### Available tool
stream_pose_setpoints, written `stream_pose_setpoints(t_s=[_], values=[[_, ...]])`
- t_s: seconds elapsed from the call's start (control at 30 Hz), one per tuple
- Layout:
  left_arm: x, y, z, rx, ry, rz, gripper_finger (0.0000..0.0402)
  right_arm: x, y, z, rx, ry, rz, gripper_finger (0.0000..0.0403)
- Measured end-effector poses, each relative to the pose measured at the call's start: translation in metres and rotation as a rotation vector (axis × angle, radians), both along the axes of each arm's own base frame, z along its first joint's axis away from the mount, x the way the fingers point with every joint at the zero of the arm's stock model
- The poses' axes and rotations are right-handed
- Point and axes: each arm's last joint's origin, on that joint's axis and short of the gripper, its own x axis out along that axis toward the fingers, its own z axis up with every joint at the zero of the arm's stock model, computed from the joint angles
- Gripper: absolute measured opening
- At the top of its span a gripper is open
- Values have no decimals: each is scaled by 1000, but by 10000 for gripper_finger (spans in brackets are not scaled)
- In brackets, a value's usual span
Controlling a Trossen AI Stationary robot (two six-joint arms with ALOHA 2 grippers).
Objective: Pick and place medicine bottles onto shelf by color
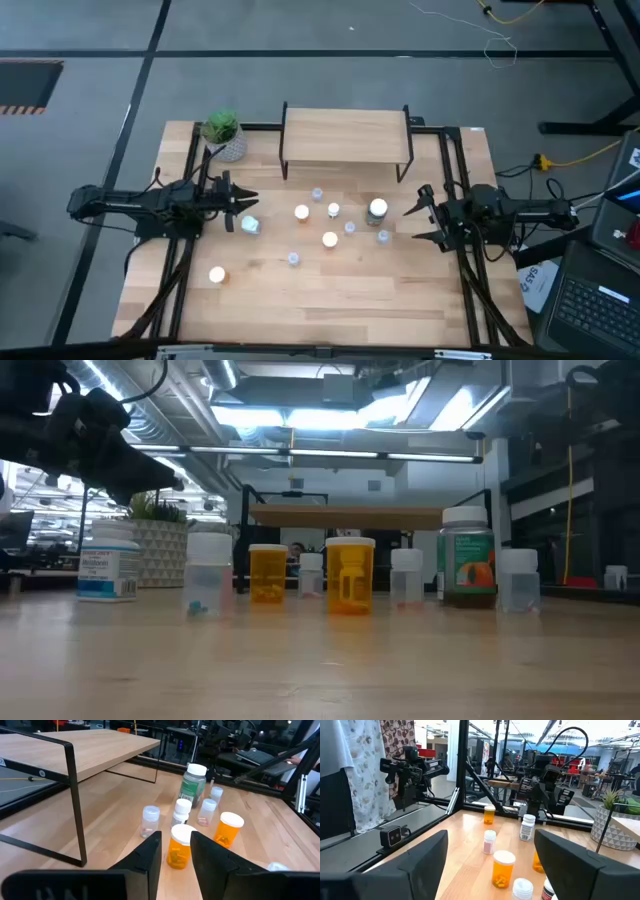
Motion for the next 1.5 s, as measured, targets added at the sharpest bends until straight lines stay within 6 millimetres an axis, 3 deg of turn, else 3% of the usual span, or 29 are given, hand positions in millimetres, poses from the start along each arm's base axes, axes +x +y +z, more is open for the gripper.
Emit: stream_pose_setpoints(t_s=[1.5], values=[[0,0,0,0,1,0,98,0,0,0,-46,-16,-4,299]])
